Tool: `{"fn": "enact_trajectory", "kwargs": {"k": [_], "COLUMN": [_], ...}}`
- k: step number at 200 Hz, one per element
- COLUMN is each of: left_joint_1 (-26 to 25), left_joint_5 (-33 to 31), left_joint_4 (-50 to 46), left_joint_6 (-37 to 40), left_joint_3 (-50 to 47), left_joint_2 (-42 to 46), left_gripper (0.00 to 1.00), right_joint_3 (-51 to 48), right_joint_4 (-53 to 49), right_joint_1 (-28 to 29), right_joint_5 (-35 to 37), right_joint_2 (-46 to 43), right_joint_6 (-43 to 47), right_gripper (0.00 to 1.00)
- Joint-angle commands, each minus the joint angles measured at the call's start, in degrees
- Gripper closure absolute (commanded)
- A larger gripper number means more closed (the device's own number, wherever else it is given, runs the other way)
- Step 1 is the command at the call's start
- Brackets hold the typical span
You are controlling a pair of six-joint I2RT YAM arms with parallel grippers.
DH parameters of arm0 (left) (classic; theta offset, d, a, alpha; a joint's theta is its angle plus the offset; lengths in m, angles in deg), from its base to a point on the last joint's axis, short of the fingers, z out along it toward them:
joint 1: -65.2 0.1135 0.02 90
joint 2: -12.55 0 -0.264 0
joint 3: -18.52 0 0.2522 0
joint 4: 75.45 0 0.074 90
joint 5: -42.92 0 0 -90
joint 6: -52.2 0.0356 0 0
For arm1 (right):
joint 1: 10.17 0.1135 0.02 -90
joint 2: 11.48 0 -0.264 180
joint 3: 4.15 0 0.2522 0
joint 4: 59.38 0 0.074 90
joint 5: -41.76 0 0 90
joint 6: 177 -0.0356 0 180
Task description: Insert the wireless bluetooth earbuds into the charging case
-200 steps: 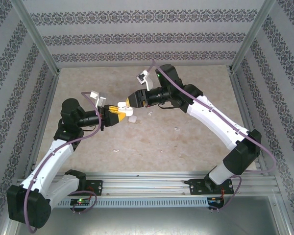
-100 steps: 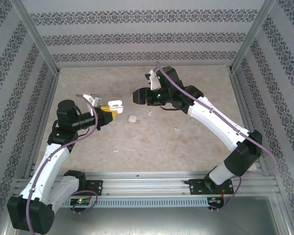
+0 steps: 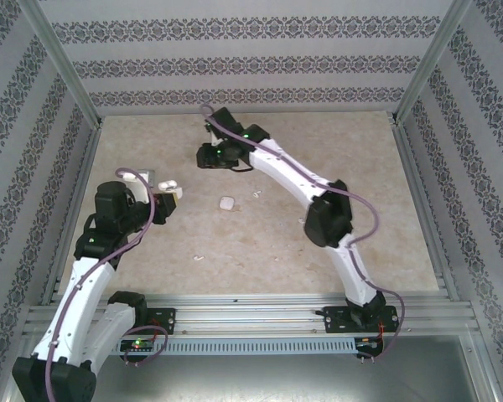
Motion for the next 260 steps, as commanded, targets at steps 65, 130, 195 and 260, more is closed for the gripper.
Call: {"fn": "enact_trajectory", "kwargs": {"k": [65,130,195,260], "left_joint_1": [-0.1,-0.2,-0.8,-0.9], "left_joint_5": [-3.9,-4.3,-4.8,-4.4], "left_joint_4": [-4.7,-4.8,-6.3,-6.8], "left_joint_6": [-1.9,-1.3,-0.4,-0.4], "left_joint_3": [-0.6,-0.5,0.5,0.5], "left_joint_2": [0.4,0.1,0.7,1.3], "left_gripper": [1.0,1.0,1.0,1.0], "right_joint_3": [20.9,22.0,22.0,20.5], "right_joint_4": [11.5,17.7,14.4,12.1], "right_joint_1": [8.5,10.4,12.5,12.7], "right_joint_5": [17.1,18.9,22.8,23.2], "right_joint_2": [22.3,27.1,29.0,28.9], "right_joint_6": [8.1,2.8,4.8,3.4], "right_gripper": [0.49,0.43,0.44,0.53]}}
